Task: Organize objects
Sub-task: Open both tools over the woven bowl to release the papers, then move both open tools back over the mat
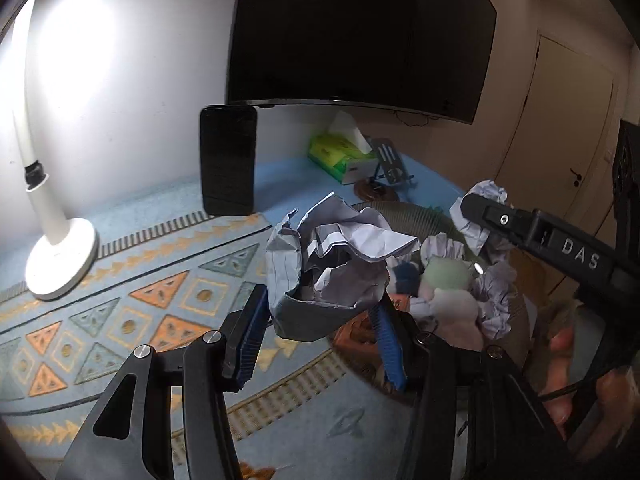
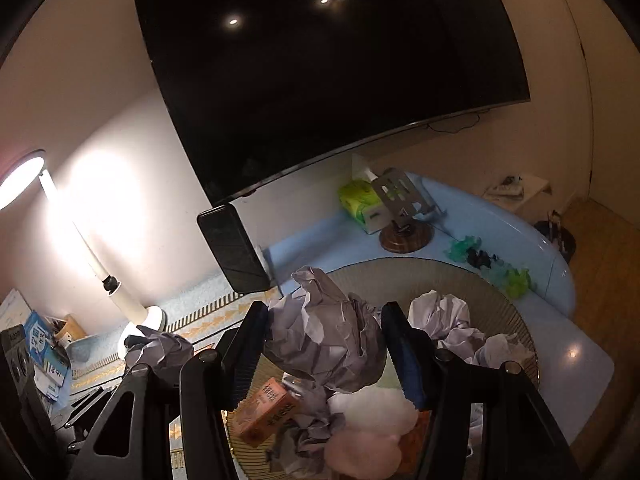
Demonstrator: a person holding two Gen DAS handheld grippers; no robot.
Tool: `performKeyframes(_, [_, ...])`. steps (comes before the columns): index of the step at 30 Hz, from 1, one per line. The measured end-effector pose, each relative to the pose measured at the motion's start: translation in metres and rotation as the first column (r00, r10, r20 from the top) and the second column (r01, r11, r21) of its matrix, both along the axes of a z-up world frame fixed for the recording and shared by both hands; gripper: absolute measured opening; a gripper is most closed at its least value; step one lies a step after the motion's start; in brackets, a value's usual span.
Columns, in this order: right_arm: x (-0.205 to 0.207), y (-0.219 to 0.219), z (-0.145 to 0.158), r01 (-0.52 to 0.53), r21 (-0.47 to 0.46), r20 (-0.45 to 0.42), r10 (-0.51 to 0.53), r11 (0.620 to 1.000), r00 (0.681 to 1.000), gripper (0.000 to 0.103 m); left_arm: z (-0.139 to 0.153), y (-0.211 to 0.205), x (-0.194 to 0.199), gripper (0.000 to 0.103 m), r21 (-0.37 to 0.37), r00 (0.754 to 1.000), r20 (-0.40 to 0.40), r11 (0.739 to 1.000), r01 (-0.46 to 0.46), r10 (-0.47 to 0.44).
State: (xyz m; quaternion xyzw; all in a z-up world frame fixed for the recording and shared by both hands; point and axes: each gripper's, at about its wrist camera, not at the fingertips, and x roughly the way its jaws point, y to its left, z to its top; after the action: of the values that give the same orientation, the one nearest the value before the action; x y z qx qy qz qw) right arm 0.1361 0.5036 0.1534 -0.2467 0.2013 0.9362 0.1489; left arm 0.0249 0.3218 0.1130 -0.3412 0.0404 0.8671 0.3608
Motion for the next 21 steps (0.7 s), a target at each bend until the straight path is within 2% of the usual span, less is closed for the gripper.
performKeyframes(3, [-0.010,0.013,0.000,0.018,0.011,0.007,-0.018,1.000,1.000,0.062,0.001,0.024,-0.005,0.048,0.006,1.000,-0.013,1.000,0.028,-0.028])
performKeyframes(4, [-0.015,0.015,0.001,0.021,0.023,0.014,-0.021,1.000,1.000,0.065,0.001,0.031,-0.006,0.055,0.010,0.999,-0.017,0.999,0.041,-0.041])
performKeyframes(5, [-0.019,0.017,0.001,0.035,0.041,0.028,-0.036,0.999,0.999,0.068,0.000,0.037,-0.008,0.069,0.013,0.999,-0.017,0.999,0.049,-0.049])
performKeyframes(7, [-0.026,0.019,0.001,0.051,0.078,0.060,-0.056,0.996,0.997,0.070,-0.002,0.043,-0.008,0.087,0.019,0.999,-0.024,0.999,0.028,-0.027])
performKeyframes(11, [-0.018,0.028,-0.005,0.029,0.044,0.069,-0.032,0.999,0.997,0.070,-0.008,0.037,0.001,0.087,0.040,0.999,-0.010,0.998,0.044,-0.043])
performKeyframes(15, [-0.006,0.022,-0.013,-0.005,0.033,0.077,0.002,0.999,0.997,0.070,-0.010,0.012,0.019,0.087,0.041,0.999,-0.034,0.999,0.009,-0.008])
performKeyframes(21, [0.014,-0.027,-0.004,-0.124,0.049,0.050,0.122,0.991,0.991,0.070,-0.002,-0.059,0.036,0.087,0.065,0.993,-0.064,0.993,-0.096,0.100])
